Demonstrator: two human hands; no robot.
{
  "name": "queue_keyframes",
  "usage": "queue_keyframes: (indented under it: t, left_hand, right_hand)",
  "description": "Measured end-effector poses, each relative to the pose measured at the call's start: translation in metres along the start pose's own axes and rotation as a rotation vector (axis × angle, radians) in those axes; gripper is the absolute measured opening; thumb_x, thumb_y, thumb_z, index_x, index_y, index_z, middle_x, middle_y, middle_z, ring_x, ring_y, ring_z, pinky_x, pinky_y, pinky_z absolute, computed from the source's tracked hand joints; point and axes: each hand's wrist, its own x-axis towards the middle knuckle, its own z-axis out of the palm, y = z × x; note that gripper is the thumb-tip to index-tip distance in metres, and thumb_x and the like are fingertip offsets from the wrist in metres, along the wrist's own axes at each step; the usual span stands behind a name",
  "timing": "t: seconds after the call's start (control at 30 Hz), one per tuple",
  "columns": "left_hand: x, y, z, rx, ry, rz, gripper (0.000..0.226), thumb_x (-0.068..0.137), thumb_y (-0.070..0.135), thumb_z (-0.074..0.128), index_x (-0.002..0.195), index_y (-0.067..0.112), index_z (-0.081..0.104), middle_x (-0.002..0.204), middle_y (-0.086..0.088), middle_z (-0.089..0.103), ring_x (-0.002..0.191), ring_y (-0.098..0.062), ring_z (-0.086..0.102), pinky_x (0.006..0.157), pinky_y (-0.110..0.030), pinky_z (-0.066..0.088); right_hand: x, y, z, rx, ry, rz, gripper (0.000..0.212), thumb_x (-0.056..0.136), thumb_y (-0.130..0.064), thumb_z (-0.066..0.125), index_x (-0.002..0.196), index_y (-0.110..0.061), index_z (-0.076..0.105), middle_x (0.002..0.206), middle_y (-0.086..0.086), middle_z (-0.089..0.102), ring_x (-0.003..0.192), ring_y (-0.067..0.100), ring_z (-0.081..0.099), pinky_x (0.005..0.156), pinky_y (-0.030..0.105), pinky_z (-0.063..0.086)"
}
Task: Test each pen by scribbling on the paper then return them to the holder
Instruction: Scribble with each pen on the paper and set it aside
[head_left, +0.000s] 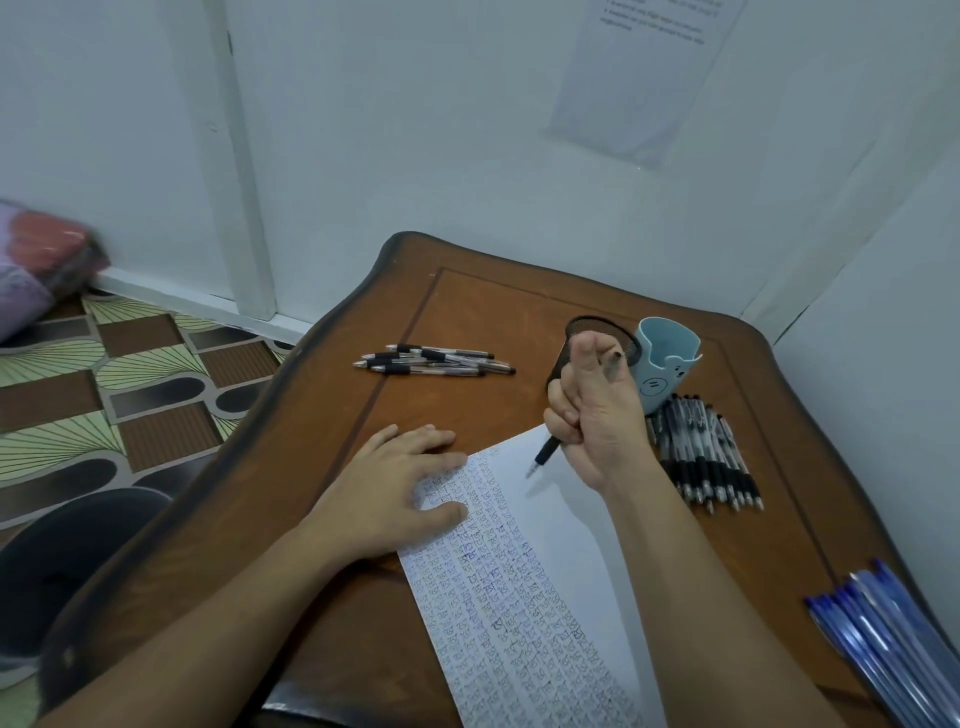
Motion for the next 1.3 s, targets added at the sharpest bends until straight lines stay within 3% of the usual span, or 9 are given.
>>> queue_keyframes:
  t: [0.07,0.13,0.27,0.4,0.5,0.67,0.9,1.1,1.3]
  left_hand:
    - [0.000,0.000,0.000,0.005,-0.002,0.001,0.082,0.068,0.078,0.030,0.140,0.041,0.045,0.153,0.021,0.028,0.133,0.015,0.008,0.115,-0.023,-0.004]
    - [0.000,0.001,-0.001,0.002,-0.005,0.000,0.082,0.068,0.078,0.030,0.140,0.041,0.045,0.153,0.021,0.028,0.133,0.015,0.008,0.116,-0.024,-0.004]
    - [0.001,0.001,-0.001,0.004,-0.004,-0.006,0.082,0.067,0.079,0.030,0.139,0.043,0.045,0.153,0.022,0.027,0.133,0.016,0.008,0.116,-0.023,-0.004]
    - [0.002,0.001,-0.001,-0.006,-0.004,-0.014,0.083,0.065,0.079,0.031,0.139,0.042,0.046,0.153,0.022,0.029,0.132,0.016,0.008,0.115,-0.023,-0.004]
    - [0.002,0.000,0.000,-0.008,-0.001,-0.017,0.082,0.066,0.078,0.033,0.138,0.043,0.046,0.152,0.022,0.029,0.132,0.017,0.008,0.115,-0.023,-0.004]
    - [0.004,-0.002,0.001,-0.017,0.003,-0.013,0.080,0.066,0.078,0.036,0.138,0.043,0.047,0.152,0.021,0.031,0.132,0.015,0.010,0.114,-0.023,-0.003]
    - [0.004,-0.002,0.002,-0.032,0.003,-0.021,0.079,0.065,0.076,0.038,0.136,0.044,0.049,0.151,0.022,0.032,0.133,0.015,0.011,0.114,-0.023,-0.003]
    - [0.005,0.000,0.001,-0.048,0.006,-0.032,0.081,0.063,0.076,0.037,0.135,0.042,0.051,0.151,0.021,0.032,0.133,0.014,0.011,0.115,-0.025,-0.002]
    - [0.005,0.000,0.002,-0.044,0.001,-0.034,0.081,0.063,0.077,0.037,0.135,0.042,0.050,0.151,0.021,0.032,0.134,0.013,0.011,0.116,-0.026,-0.001]
  right_hand:
    - [0.002,0.001,-0.004,-0.012,-0.030,0.019,0.014,0.099,-0.020,0.051,0.093,-0.014,0.061,0.046,-0.003,0.036,0.043,0.011,0.039,0.041,0.021,0.035]
    - [0.004,0.006,-0.010,0.018,-0.052,0.093,0.041,0.105,-0.026,0.039,0.086,-0.009,0.071,0.054,0.002,0.052,0.055,0.015,0.053,0.057,0.029,0.046]
    - [0.007,0.020,-0.026,-0.061,-0.084,0.164,0.075,0.099,-0.059,0.022,0.092,-0.007,0.075,0.055,0.008,0.056,0.052,0.017,0.052,0.053,0.029,0.041]
    - [0.004,0.039,-0.036,-0.198,-0.079,0.142,0.051,0.084,-0.054,0.053,0.097,-0.007,0.069,0.078,0.014,0.071,0.065,0.018,0.066,0.049,0.022,0.046]
    - [0.009,0.048,-0.040,-0.283,-0.045,0.108,0.039,0.070,-0.049,0.076,0.073,-0.017,0.054,0.059,0.003,0.050,0.047,0.011,0.045,0.041,0.018,0.034]
    - [0.017,0.054,-0.040,-0.443,-0.188,0.111,0.028,0.084,-0.041,0.064,0.080,-0.013,0.064,0.072,0.009,0.067,0.066,0.019,0.062,0.053,0.022,0.046]
    - [0.019,0.064,-0.036,-0.593,-0.129,0.044,0.033,0.087,0.003,0.070,0.065,0.002,0.046,0.058,0.015,0.043,0.047,0.014,0.048,0.048,0.021,0.045]
    - [0.018,0.069,-0.034,-0.634,-0.111,-0.016,0.040,0.087,0.009,0.065,0.059,-0.006,0.040,0.047,-0.002,0.036,0.043,0.003,0.040,0.066,0.017,0.054]
    - [0.019,0.069,-0.036,-0.635,-0.125,-0.011,0.045,0.086,0.008,0.065,0.057,-0.011,0.037,0.051,-0.001,0.034,0.049,0.002,0.050,0.055,0.020,0.049]
